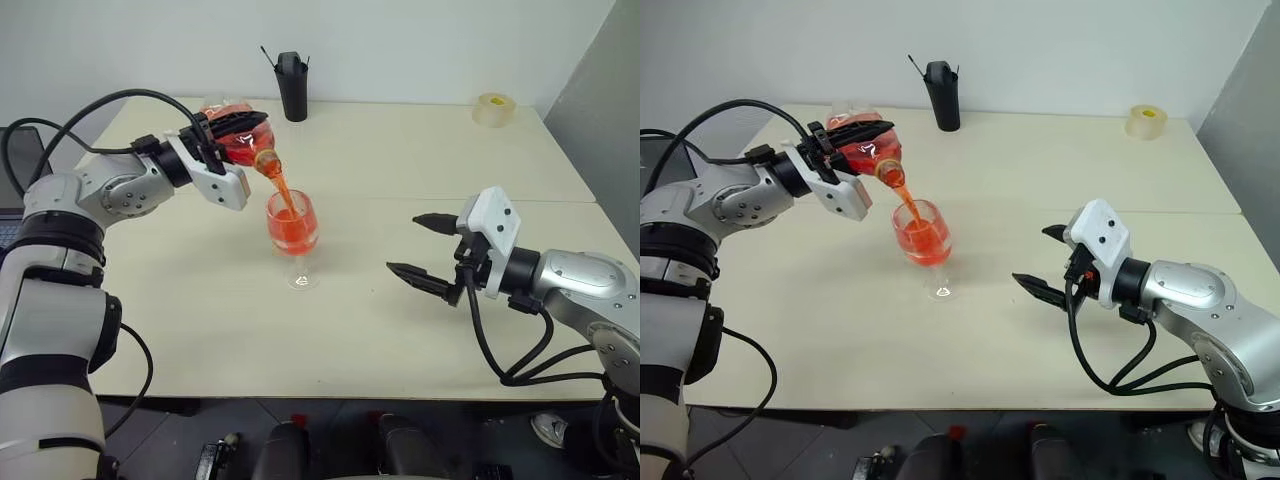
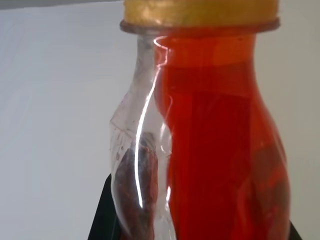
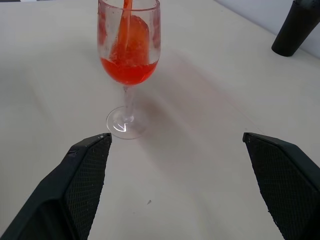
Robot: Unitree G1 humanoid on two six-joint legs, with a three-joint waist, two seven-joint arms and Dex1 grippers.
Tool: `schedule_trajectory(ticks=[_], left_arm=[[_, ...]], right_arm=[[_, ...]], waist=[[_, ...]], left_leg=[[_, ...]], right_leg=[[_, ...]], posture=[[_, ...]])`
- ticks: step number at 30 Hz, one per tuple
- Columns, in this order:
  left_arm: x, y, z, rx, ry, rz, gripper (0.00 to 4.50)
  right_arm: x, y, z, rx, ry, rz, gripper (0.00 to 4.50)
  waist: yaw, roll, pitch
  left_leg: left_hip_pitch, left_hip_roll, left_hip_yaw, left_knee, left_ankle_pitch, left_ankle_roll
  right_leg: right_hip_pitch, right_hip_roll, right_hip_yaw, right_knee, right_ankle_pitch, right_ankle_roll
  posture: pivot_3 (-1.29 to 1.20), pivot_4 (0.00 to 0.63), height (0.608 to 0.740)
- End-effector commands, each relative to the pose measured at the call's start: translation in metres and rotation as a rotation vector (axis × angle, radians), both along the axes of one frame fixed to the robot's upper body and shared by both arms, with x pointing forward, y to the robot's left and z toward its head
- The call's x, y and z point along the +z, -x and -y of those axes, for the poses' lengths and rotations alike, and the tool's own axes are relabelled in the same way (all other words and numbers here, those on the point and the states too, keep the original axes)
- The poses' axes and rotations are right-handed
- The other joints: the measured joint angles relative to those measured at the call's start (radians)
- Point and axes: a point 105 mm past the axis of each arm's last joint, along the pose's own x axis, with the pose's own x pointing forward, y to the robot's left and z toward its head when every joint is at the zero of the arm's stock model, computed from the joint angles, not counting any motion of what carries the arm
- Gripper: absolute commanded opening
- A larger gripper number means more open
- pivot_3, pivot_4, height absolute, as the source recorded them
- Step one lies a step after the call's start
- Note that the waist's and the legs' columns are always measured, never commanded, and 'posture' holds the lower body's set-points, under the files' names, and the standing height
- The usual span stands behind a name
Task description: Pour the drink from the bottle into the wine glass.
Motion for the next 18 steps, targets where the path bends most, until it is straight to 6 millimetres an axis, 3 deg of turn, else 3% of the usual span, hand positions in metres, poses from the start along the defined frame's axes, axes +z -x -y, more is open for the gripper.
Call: schedule_trajectory(ticks=[1, 7, 11, 18], left_arm=[[0.025, 0.004, -0.003, -0.001, 0.025, 0.078, 1.1], [0.025, 0.003, -0.003, 0.0, 0.045, 0.071, 1.09], [0.019, -0.001, 0.002, -0.015, 0.126, 0.004, 1.08], [0.007, -0.01, 0.003, -0.032, 0.378, -0.199, 1.08]], right_arm=[[0.01, 0.002, -0.004, 0.023, -0.011, 0.055, 4.5], [0.015, 0.002, -0.006, 0.031, -0.023, 0.068, 4.5], [0.033, 0.007, -0.014, 0.079, -0.105, 0.101, 4.5], [0.047, 0.013, -0.028, 0.147, -0.119, 0.126, 4.5]], waist=[[0.0, 0.0, 0.0], [0.0, 0.0, 0.0], [-0.001, 0.0, 0.0], [-0.001, 0.0, 0.0]], left_leg=[[0.0, 0.0, 0.0, 0.0, 0.0, 0.0], [0.0, 0.0, 0.0, 0.0, 0.0, 0.0], [0.0, 0.0, 0.0, 0.001, 0.0, 0.0], [-0.001, 0.0, 0.0, 0.002, 0.001, -0.003]], right_leg=[[0.0, 0.0, 0.0, 0.0, 0.0, 0.0], [0.0, 0.0, 0.0, 0.0, 0.0, 0.0], [0.0, 0.0, 0.0, 0.0, 0.0, 0.0], [0.0, 0.0, 0.0, 0.001, 0.0, 0.0]], posture=[[0.0, 0.15, 0.74], [0.0, 0.15, 0.74], [0.0, 0.15, 0.74], [0.0, 0.15, 0.74]])
